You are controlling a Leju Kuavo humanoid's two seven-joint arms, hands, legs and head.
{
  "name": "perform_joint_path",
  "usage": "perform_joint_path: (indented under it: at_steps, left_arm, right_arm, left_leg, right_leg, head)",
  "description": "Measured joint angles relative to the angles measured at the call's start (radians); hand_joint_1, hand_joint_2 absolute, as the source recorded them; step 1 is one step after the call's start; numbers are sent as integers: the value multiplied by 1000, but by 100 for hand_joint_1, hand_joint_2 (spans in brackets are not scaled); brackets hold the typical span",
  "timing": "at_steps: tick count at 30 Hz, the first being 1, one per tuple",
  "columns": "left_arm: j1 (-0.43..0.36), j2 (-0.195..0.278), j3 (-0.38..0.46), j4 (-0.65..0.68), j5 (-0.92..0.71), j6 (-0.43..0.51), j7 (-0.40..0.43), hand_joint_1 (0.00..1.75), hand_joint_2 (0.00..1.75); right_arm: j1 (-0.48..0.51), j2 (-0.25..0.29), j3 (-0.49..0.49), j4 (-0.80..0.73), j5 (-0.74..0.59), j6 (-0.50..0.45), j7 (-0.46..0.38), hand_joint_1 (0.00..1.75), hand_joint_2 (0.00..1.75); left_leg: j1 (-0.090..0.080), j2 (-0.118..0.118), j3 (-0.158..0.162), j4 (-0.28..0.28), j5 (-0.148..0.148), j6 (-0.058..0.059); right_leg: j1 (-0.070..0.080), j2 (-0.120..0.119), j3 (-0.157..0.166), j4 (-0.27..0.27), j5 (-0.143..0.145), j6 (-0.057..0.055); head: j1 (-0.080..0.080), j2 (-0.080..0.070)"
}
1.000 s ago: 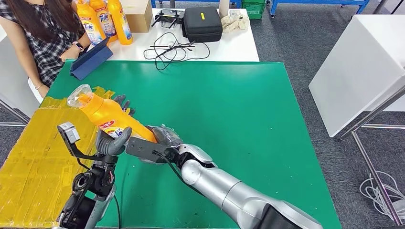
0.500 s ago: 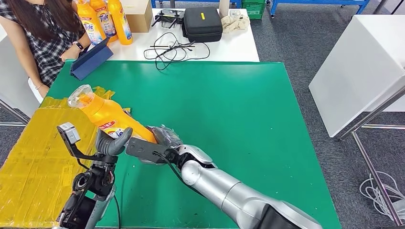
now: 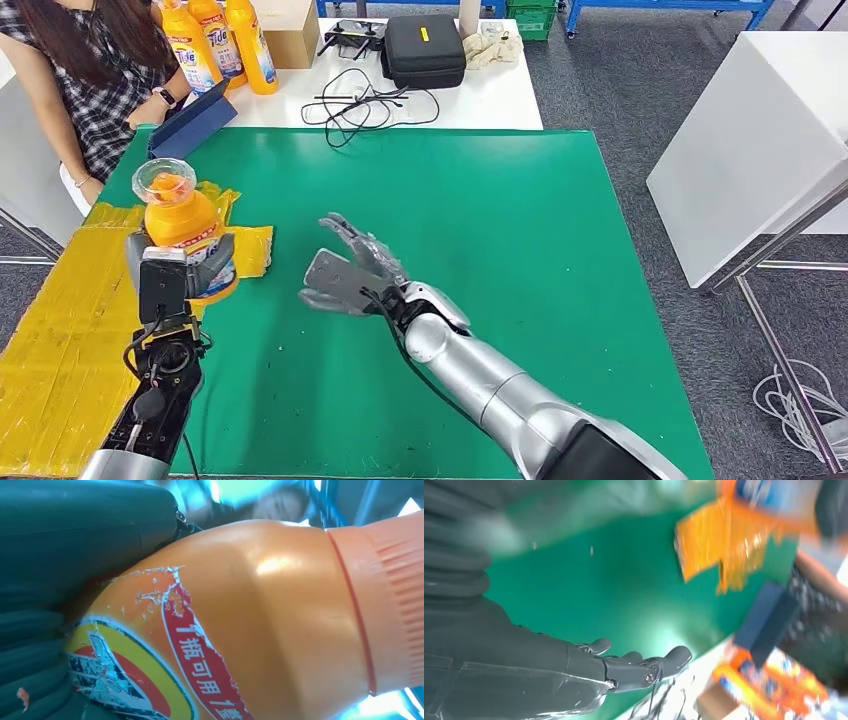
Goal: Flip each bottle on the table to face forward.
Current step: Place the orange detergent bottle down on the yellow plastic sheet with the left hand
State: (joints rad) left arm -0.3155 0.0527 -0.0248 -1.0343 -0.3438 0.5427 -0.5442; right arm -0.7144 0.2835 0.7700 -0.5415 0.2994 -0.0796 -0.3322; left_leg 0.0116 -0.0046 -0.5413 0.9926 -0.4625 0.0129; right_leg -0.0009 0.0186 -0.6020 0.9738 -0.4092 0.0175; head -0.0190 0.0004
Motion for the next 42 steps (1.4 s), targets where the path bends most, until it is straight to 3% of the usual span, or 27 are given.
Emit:
perform_joint_path:
  at_steps: [3, 5, 9, 11, 17, 26, 30, 42]
  left_arm:
    - [-20, 22, 30, 59, -121, 90, 3, 175, 175]
    - [-29, 33, 71, 86, -306, 113, 20, 175, 175]
    - [-36, 37, 242, 117, -1000, 118, 132, 175, 175]
    - [-43, 43, 301, 156, -1213, 119, 181, 175, 175]
    - [-62, 67, 334, 330, -1219, 120, 260, 175, 175]
    - [-118, 72, 296, 588, -1222, 103, 271, 175, 175]
    - [-141, 78, 276, 640, -1226, 90, 266, 0, 0]
    - [-151, 80, 251, 675, -1166, 102, 206, 0, 0]
  right_arm:
    - [9, -14, -65, -43, 18, 9, -4, 0, 0]
    - [18, -22, -103, -74, 30, 16, -6, 0, 0]
    - [42, -33, -176, -149, 50, 39, -12, 0, 0]
    - [52, -38, -205, -181, 54, 49, -13, 0, 0]
    - [83, -47, -258, -251, 57, 70, -20, 0, 0]
    - [107, -57, -288, -291, 66, 89, -21, 0, 0]
    - [110, -59, -291, -296, 66, 91, -21, 0, 0]
    - [126, -63, -300, -314, 66, 102, -20, 0, 0]
  left_leg:
    - [0, 0, 0, 0, 0, 0]
    - [0, 0, 0, 0, 0, 0]
    - [0, 1, 0, 0, 0, 0]
    - [0, 0, 0, 0, 0, 0]
    - [0, 0, 0, 0, 0, 0]
    - [-1, 0, -1, 0, 0, 0]
    - [-1, -1, -1, 0, 0, 0]
    - [0, 0, 0, 0, 0, 0]
  right_leg:
    - [0, 0, 0, 0, 0, 0]
    - [0, 0, 0, 0, 0, 0]
    - [0, 0, 0, 0, 0, 0]
    - [0, 0, -1, 0, 0, 0]
    - [0, 0, -1, 0, 0, 0]
    - [0, 0, 0, 0, 0, 0]
    - [0, -1, 0, 0, 0, 0]
    - [0, -1, 0, 0, 0, 0]
  head:
    - [0, 0]
    - [0, 0]
    - [0, 0]
    - [0, 0]
    - [0, 0]
    - [0, 0]
    - [0, 0]
    - [0, 0]
